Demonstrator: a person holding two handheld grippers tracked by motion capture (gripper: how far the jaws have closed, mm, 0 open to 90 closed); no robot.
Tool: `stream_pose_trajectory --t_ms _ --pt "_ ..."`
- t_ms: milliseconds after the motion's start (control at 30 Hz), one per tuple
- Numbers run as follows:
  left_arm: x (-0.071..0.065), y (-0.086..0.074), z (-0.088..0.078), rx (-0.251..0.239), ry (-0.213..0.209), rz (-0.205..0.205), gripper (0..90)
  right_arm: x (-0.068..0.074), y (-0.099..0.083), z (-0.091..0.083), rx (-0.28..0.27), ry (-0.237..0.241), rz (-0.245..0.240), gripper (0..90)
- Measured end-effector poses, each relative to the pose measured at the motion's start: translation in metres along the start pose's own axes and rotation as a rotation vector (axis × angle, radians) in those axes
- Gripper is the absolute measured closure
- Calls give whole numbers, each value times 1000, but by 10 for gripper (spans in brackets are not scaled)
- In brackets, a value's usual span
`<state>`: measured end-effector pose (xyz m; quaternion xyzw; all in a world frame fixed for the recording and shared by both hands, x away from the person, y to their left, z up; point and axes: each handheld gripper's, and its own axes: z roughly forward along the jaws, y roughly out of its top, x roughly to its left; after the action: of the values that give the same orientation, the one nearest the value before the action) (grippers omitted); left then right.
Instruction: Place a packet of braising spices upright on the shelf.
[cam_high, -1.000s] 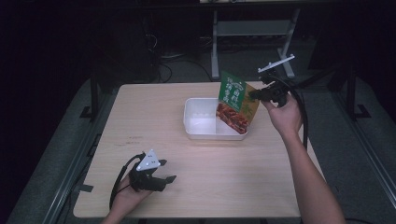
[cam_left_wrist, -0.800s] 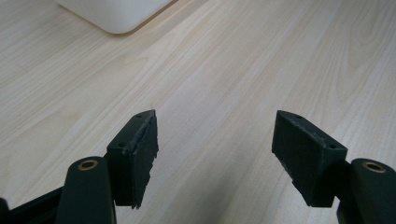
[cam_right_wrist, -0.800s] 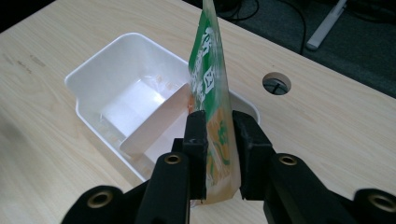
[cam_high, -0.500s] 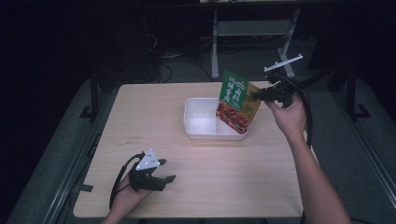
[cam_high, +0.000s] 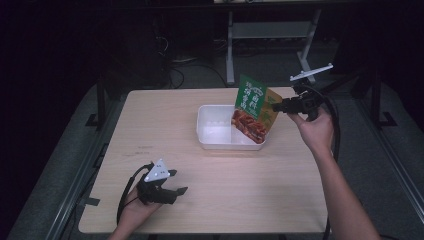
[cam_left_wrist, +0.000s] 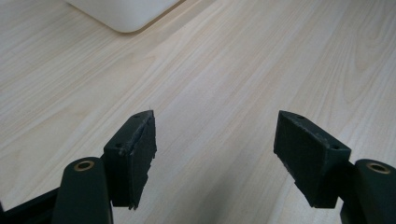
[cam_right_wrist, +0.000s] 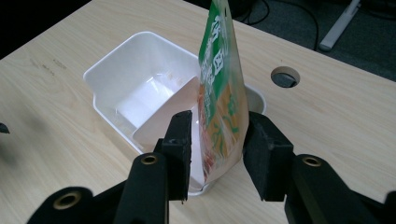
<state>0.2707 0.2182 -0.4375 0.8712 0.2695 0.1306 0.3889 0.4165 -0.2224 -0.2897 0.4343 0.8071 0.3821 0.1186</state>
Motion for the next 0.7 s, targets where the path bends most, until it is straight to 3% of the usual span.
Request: stream_pose_trajectory --t_ms 533,700 --pt "1 0 -1 -10 4 -6 294 10 -3 -5 -5 6 -47 599" --pt "1 0 -1 -10 4 -7 293 7 -10 -6 -5 10 -42 592"
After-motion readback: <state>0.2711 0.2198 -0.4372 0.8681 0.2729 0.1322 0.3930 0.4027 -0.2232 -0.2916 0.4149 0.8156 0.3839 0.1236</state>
